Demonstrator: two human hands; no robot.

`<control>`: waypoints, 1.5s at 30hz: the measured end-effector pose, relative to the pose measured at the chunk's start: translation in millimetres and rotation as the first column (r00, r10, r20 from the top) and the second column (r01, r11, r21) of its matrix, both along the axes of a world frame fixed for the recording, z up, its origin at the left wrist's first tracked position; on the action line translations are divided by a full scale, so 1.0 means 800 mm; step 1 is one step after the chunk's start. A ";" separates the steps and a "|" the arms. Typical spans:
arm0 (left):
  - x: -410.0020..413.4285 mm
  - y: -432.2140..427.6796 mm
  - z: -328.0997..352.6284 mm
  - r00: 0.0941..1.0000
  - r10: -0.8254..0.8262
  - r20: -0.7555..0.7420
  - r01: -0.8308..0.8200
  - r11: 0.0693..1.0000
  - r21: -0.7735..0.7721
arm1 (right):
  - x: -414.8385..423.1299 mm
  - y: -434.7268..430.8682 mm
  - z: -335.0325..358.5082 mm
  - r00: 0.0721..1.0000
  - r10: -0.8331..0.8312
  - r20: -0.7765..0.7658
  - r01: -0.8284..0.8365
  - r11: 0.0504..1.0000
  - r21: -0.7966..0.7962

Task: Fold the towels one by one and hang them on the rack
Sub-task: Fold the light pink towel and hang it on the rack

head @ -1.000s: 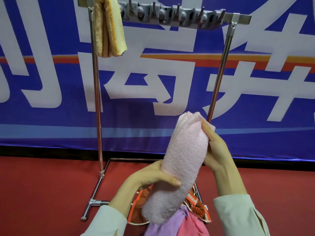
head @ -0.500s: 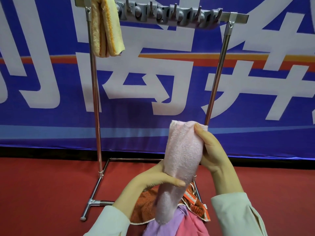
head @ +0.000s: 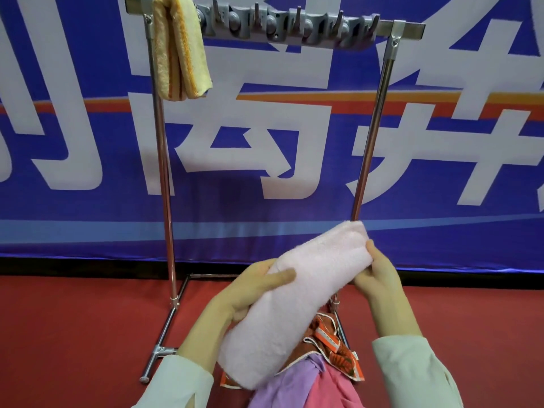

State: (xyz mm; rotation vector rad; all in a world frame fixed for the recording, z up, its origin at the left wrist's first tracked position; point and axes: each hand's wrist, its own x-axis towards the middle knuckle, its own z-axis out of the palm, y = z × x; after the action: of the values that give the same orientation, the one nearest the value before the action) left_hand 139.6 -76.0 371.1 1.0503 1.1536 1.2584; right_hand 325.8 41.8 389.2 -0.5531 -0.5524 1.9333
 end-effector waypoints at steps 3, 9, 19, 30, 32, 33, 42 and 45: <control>0.005 -0.001 0.019 0.997 0.002 0.073 -0.004 1.000 0.030 | -0.011 0.008 -0.022 0.998 0.027 0.062 -0.018 0.991 -0.135; 0.014 0.000 0.041 0.990 0.095 0.102 -0.106 0.987 0.117 | -0.028 -0.003 -0.021 0.927 0.344 0.148 -0.299 0.918 -0.260; 0.015 0.005 0.038 0.937 0.327 0.120 -0.345 0.918 0.196 | -0.029 -0.033 0.022 0.737 0.245 0.630 -0.497 0.828 0.259; 0.008 0.014 0.034 0.756 0.654 -0.036 -0.607 0.719 0.339 | -0.041 -0.045 0.028 0.590 -0.266 0.762 -0.444 0.682 0.581; 0.008 0.013 0.034 0.730 0.684 -0.014 -0.637 0.687 0.349 | -0.042 -0.045 0.031 0.490 -0.347 0.800 -0.487 0.652 0.581; 0.008 0.013 0.033 0.723 0.690 -0.016 -0.638 0.678 0.366 | -0.042 -0.047 0.033 0.458 -0.375 0.806 -0.492 0.648 0.582; 0.012 0.008 0.036 0.729 0.679 -0.084 -0.540 0.647 0.538 | -0.036 -0.056 0.042 0.582 -0.313 0.750 -0.445 0.649 0.617; 0.000 0.009 0.033 0.786 0.612 0.089 -0.588 0.694 0.416 | -0.033 -0.060 0.047 0.700 -0.198 0.687 -0.348 0.745 0.569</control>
State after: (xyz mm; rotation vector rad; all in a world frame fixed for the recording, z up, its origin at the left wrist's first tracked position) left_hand 139.6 -69.0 397.8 1.0529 1.3625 2.0937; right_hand 299.4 -6.4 427.1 -0.8006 -1.7380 1.3602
